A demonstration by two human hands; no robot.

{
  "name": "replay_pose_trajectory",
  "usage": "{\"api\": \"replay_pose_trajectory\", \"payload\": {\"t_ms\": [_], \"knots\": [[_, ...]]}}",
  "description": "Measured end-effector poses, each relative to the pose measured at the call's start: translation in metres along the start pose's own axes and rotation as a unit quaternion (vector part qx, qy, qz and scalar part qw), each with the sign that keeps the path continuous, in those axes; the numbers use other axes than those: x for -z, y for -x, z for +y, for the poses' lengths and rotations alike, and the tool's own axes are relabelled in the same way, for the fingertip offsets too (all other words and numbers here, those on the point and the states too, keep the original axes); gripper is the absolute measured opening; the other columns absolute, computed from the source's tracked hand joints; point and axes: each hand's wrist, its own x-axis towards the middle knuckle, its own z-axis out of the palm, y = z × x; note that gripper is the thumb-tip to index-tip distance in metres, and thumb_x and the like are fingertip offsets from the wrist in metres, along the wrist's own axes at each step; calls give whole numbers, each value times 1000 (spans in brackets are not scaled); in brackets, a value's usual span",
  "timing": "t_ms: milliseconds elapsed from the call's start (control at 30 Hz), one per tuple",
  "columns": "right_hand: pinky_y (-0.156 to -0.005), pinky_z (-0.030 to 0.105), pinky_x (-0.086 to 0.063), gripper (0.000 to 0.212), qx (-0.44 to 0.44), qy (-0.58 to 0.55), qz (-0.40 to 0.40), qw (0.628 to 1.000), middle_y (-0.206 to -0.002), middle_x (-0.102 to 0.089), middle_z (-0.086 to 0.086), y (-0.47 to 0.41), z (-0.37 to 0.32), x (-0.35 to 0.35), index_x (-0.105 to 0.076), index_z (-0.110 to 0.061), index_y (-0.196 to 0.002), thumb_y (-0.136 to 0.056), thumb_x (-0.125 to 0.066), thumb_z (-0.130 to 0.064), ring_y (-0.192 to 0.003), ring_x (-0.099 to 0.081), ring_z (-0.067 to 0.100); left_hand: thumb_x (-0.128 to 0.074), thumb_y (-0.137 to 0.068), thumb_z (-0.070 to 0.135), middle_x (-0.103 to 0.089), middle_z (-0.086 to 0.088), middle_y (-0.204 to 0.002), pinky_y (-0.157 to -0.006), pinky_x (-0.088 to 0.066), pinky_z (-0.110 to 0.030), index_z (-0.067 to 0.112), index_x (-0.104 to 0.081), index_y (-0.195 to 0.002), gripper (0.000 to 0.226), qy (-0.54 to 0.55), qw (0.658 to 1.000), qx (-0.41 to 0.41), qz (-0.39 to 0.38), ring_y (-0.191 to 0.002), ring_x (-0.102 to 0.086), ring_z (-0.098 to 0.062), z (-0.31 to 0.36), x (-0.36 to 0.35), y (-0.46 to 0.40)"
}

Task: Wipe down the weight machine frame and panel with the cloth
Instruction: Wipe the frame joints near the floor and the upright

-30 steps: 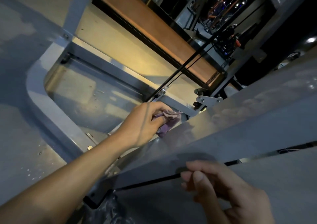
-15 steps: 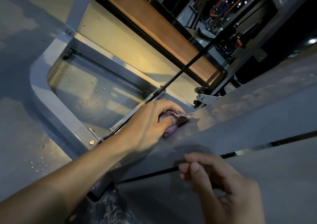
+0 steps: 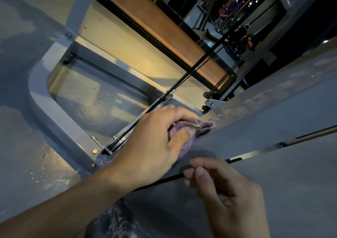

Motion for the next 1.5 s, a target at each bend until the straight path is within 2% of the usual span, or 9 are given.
{"api": "replay_pose_trajectory", "payload": {"t_ms": [333,433,600,700,800,1033,1133,1367,1500], "knots": [[-62,22,-59,18,-4,0,4,1000,-79,-76,-19,-3,-5,-2,-71,-42,-103,-88,-60,-40,-66,-74,3,-66,-93,20,-66,16,-99,-81,-51,-24,31,-74,-113,24,-45,998,-41,35,-96,-63,-4,2,-6,-13],[-67,20,-59,20,38,46,18,998,-82,-76,-22,-6,-1,3,-73,-37,-100,-90,-63,-22,-73,-74,-3,-65,-93,20,-64,16,-98,-79,-48,-18,29,-72,-115,26,-54,993,-97,41,-96,-63,-4,5,-1,-3],[-90,6,-45,26,166,140,50,975,-105,-74,-18,-10,-10,14,-76,-29,-103,-93,-56,-15,-101,-69,-4,-71,-93,16,-72,16,-101,-84,-52,-28,29,-76,-111,23,-114,993,-3,31,-95,-65,-3,-47,-11,-15],[-112,13,-35,35,255,201,31,945,-144,-57,-12,-25,-4,30,-60,-34,-137,-110,-41,-22,-136,-50,2,-75,-90,16,-75,21,-94,-79,-52,-23,31,-79,-105,22,-105,992,52,39,-90,-67,4,-68,-12,-14],[-117,24,-35,32,246,211,50,945,-132,-60,-10,-21,-15,40,-59,-50,-124,-107,-42,-29,-140,-49,10,-76,-91,21,-76,23,-91,-80,-57,-31,34,-80,-105,19,-58,995,61,43,-88,-69,7,-61,-14,-20],[-108,27,-39,37,250,213,144,934,-106,-73,-3,-14,-28,38,-72,-21,-84,-82,-53,11,-132,-55,23,-70,-93,7,-76,24,-98,-84,-58,-27,28,-79,-113,30,-43,998,17,30,-94,-68,11,-56,-19,-29],[-107,25,-40,37,256,209,142,933,-104,-73,-5,-12,-25,37,-73,-21,-81,-83,-54,11,-131,-56,24,-70,-92,1,-78,20,-97,-89,-59,-36,21,-80,-109,29,-17,996,80,22,-95,-70,9,-77,-17,-19],[-107,23,-40,33,249,191,131,940,-103,-75,0,-10,-23,37,-74,-21,-81,-91,-49,-3,-132,-55,18,-64,-99,7,-75,18,-114,-95,-55,-24,21,-75,-123,30,53,998,-32,8,-110,-68,4,-29,-27,-46],[-107,22,-40,36,244,185,127,944,-103,-74,-2,-10,-24,38,-72,-27,-84,-94,-45,-5,-133,-54,17,-67,-97,5,-76,19,-108,-95,-57,-28,24,-77,-117,30,25,999,44,21,-106,-71,0,-64,-24,-26]]}}
